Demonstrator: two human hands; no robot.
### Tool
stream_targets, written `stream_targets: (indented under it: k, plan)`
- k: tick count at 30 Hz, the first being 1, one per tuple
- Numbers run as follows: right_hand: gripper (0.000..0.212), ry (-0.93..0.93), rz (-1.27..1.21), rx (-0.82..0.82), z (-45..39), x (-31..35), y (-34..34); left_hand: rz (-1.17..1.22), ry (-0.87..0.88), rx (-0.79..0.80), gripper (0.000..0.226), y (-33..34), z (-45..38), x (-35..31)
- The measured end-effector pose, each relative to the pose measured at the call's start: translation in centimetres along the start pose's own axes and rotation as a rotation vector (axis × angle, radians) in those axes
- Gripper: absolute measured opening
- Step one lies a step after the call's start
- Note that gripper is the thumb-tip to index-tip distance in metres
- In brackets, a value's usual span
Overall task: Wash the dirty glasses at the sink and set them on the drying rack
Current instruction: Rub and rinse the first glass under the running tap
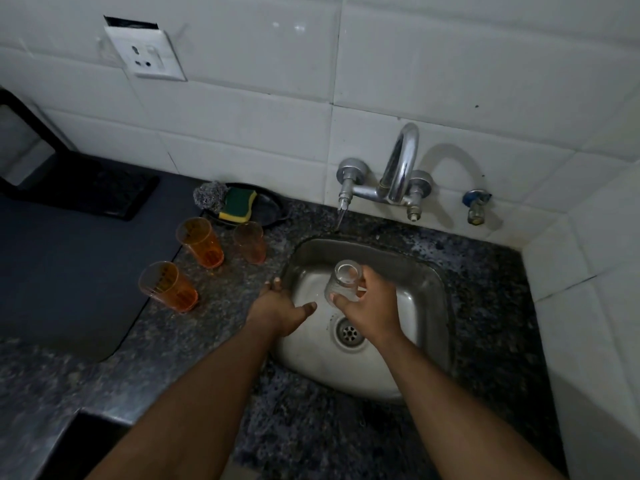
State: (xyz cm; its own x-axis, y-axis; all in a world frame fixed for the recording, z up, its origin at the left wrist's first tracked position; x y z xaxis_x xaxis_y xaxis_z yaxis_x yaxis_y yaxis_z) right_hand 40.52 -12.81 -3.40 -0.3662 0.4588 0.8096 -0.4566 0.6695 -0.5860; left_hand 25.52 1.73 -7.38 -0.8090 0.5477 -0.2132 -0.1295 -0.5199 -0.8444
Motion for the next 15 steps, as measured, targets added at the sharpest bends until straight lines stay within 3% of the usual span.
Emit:
stream_targets:
  k: [10,15]
  plan:
    - [0.046,0.03,0.031,0.028,0.5,-1.0,0.2,0.031,0.014,-0.032,0.109,0.1,0.0,-0.1]
    - [0.052,-0.028,0.094,0.071,1.2,0.2,0.5,0.11,0.124,-0.086,0.107,0.5,0.6,1.1]
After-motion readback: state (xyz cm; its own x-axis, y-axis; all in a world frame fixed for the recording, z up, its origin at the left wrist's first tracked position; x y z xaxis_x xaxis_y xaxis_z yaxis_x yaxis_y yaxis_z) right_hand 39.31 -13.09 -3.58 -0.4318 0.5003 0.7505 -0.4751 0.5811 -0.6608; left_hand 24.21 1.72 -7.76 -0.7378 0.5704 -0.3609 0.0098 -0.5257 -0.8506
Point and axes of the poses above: each hand's wrist, its own z-axis away from the middle knuckle, its own y-axis out of the palm, x = y × z, the point moved 7 cm from there along -z, towards the middle knuckle, and after that the axes turned 6 degrees about -x, right-handed, at the moved point
